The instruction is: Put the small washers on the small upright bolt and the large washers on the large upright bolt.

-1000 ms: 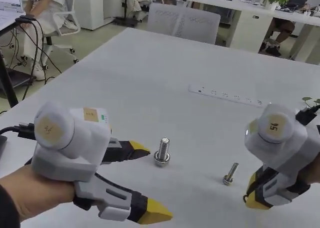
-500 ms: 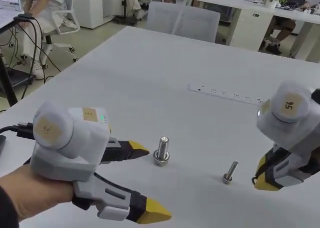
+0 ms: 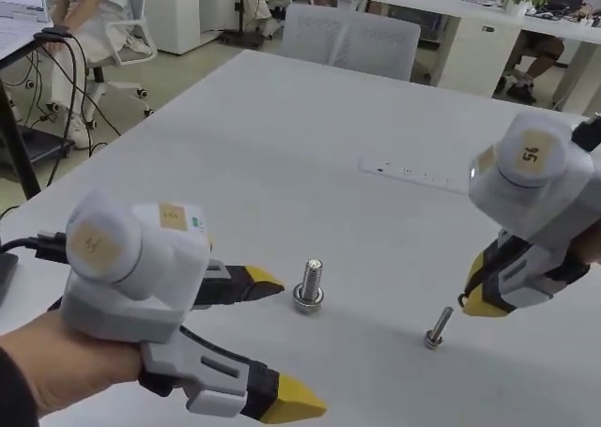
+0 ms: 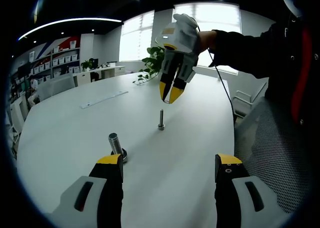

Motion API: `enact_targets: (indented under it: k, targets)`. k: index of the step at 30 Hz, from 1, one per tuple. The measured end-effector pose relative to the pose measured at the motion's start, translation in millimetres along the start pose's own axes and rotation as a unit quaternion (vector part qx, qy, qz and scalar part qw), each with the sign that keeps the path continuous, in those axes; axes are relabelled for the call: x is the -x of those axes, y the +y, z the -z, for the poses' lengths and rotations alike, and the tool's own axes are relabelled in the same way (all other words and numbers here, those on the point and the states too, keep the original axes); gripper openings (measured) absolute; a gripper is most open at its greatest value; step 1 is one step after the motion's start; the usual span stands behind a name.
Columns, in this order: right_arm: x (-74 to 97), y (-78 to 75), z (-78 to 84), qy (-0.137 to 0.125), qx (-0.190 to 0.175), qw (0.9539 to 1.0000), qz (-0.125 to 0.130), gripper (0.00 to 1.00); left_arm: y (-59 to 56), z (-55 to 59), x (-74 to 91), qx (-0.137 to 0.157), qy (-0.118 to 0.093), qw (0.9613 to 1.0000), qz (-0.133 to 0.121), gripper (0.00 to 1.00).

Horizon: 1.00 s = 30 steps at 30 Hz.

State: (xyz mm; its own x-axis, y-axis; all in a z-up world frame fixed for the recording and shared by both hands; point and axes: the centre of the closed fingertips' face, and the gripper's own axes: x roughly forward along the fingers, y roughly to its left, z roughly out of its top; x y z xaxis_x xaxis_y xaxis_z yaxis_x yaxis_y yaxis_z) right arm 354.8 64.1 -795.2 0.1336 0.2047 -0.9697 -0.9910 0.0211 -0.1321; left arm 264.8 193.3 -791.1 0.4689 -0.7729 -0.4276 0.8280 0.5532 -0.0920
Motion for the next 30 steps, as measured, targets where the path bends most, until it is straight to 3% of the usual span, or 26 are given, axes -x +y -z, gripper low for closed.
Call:
enact_targets:
  k: [11,30]
  targets:
    - [-9.8,-0.7,0.5,0.007,0.009,0.9999,-0.01,0.13,-0.6,1.4,-1.3,0.0,0.001,1.0,0.005,0.75]
    - [-10.8,-1.6,-4.7,0.007,0.015,0.9998,-0.014,0.13,0.8,5.8,-2.6,0.004,0.006,1.0,0.006,0.74]
